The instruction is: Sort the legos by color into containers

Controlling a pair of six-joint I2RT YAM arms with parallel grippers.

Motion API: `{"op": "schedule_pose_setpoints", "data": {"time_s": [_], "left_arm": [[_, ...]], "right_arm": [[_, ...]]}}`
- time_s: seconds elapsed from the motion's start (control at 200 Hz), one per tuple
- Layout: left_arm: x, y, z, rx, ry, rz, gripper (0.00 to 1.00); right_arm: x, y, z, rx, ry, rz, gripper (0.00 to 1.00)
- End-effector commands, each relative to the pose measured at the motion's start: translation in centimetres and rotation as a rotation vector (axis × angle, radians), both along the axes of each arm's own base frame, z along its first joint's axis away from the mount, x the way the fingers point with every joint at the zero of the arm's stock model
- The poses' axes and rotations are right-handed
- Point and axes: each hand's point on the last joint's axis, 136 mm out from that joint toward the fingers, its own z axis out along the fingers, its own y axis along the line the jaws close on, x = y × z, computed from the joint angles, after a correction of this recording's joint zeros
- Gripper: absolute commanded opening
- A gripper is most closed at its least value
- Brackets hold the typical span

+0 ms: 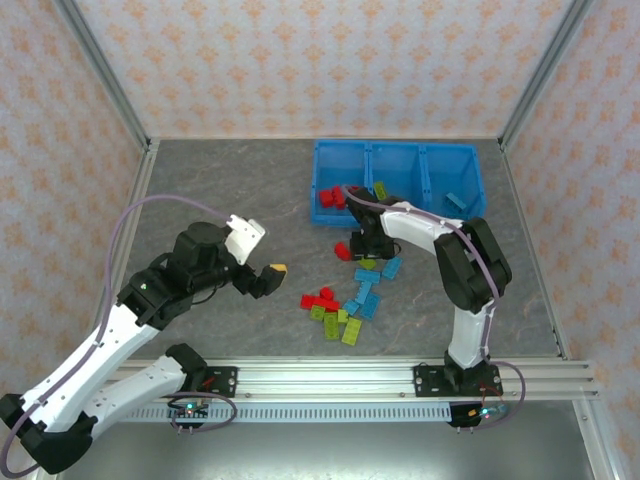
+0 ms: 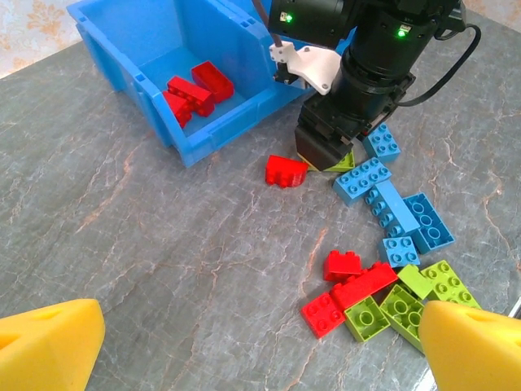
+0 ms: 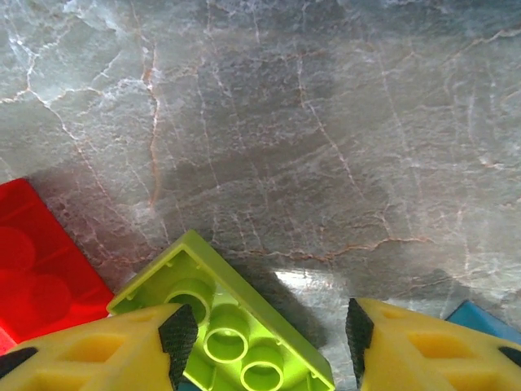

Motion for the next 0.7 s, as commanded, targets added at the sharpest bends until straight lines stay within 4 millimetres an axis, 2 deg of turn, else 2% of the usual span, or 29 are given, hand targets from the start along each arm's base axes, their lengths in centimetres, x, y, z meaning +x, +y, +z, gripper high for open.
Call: {"op": "schedule_pose_setpoints", "data": {"time_s": [0.0,0.09,0.22,0.285,0.465,0.696], "left_arm": [[0.6,-0.3,0.4,-0.024,-0.028,0.011,1.00],[0.7,-0.2,0.1,-0.022,-0.023,0.023,1.00],[0.7,0.0,0.1,-0.025,-0.020,0.035,1.00],[0.7,0.0,0.1,-0.024,-0.021,0.038,1.00],[0.8,0.3,-0.3,-0.016,-0.019,0.052,1.00],[1.0,0.2,-0.5,-0.019,-0.015,0.055,1.00]], "right_arm": [[-2.2,0.7,-2.7,0.029,0.122,0.006,0.57],[-2.4,0.7,-3.1,0.030,0.141,-0.005,0.52],[-2.1,0.4,-2.7,0.002,0.130,-0.012,0.29],[-1.6,0.3,-1.8,0.000,0.103,-0.015,0.25],[0.0,0.3,2.4,0.018,-0.022,-0.026,0.22],[1.8,-0.9,8.7,0.020,-0.213,-0.073,0.23]]}}
